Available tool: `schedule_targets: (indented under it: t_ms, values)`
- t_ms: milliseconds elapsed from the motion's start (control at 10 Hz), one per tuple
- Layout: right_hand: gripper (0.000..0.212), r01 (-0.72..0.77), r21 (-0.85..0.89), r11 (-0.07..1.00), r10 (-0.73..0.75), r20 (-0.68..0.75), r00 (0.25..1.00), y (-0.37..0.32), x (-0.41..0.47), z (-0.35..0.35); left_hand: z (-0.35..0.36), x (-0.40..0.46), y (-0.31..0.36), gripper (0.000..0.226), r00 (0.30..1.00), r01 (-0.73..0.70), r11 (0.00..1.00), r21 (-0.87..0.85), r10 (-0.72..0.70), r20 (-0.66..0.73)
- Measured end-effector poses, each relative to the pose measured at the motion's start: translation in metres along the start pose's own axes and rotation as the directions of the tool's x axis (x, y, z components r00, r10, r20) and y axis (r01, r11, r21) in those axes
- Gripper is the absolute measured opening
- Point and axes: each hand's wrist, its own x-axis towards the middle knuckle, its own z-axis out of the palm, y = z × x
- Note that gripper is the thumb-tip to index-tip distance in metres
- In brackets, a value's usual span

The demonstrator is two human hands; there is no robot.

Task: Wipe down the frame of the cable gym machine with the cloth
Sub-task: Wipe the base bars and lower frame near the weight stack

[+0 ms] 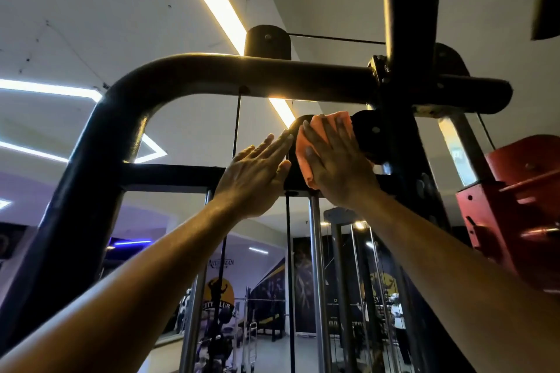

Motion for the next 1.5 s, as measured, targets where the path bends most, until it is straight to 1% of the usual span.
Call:
schedule_targets:
  t_ms: [100,200,300,400,500,600,700,800,900,1000,1100,1200,1300,1400,1500]
  values:
    - [0.080,0.029,0.010,1.000,-0.028,-0.047,0.999,-0.008,-0.029,0.005,0.001,-0.001,-0.001,0.067,1.000,0.005,1.000,0.001,-0.005,0.004]
    - [0.085,0.142,-0.045,0.989,-0.142,-0.005,0.990,-0.001,-0.046,0.010,-0.001,-0.002,0.000,0.067,1.000,-0.007,1.000,-0.006,0.007,0.002]
    - [0.094,0.026,-0.030,0.999,-0.026,0.013,1.000,0.004,-0.019,0.008,-0.001,-0.002,0.000,0.067,1.000,-0.010,1.000,0.003,0.010,0.005]
    - [0.088,-0.093,0.047,0.995,0.093,0.003,0.996,-0.003,0.003,0.003,-0.001,-0.002,0.001,0.067,1.000,-0.017,1.000,0.005,0.017,-0.002]
    - [0.090,-0.034,0.023,0.999,0.035,-0.019,0.999,-0.014,-0.021,0.005,0.000,-0.002,0.001,0.067,1.000,-0.006,1.000,0.001,0.006,0.004]
    - [0.067,-0.003,0.114,0.994,0.022,-0.163,0.986,-0.024,-0.054,-0.004,-0.003,-0.003,0.001,0.068,1.000,-0.014,1.000,-0.009,0.014,0.006]
    - [0.059,-0.040,0.174,0.984,0.077,-0.216,0.973,-0.023,-0.048,-0.011,-0.004,-0.003,0.000,0.068,0.999,-0.006,1.000,0.014,0.005,0.036]
    - [0.062,-0.172,0.197,0.965,0.194,-0.096,0.976,-0.024,-0.022,-0.014,-0.006,-0.006,0.005,0.068,1.000,0.014,1.000,-0.024,-0.014,0.010]
    - [0.068,-0.128,0.082,0.988,0.133,-0.063,0.989,-0.026,-0.030,-0.007,-0.007,-0.003,0.003,0.069,1.000,-0.011,1.000,-0.024,0.011,0.018]
    - [0.090,-0.020,-0.030,0.999,0.024,0.113,0.993,-0.027,-0.062,-0.002,-0.005,-0.005,0.002,0.068,0.998,-0.054,0.998,0.013,0.054,0.034]
    - [0.082,-0.089,0.071,0.994,0.082,0.093,0.992,-0.019,-0.086,-0.009,-0.003,-0.007,0.001,0.067,0.991,-0.122,0.991,0.060,0.118,0.059]
    - [0.067,-0.225,0.181,0.957,0.218,0.058,0.974,0.001,-0.095,-0.032,0.000,-0.005,0.008,0.068,0.983,-0.169,0.983,0.076,0.163,0.081]
    - [0.063,-0.335,0.198,0.921,0.325,0.081,0.942,-0.007,-0.092,-0.037,0.005,0.000,0.020,0.068,0.980,-0.189,0.978,0.083,0.182,0.083]
    - [0.070,-0.205,0.137,0.969,0.196,0.077,0.978,-0.019,-0.111,-0.024,0.012,0.003,0.038,0.069,0.975,-0.209,0.976,0.066,0.203,0.096]
    - [0.073,-0.212,0.090,0.973,0.199,0.136,0.970,0.017,-0.141,-0.034,0.025,0.004,0.060,0.066,0.965,-0.239,0.969,0.060,0.231,0.121]
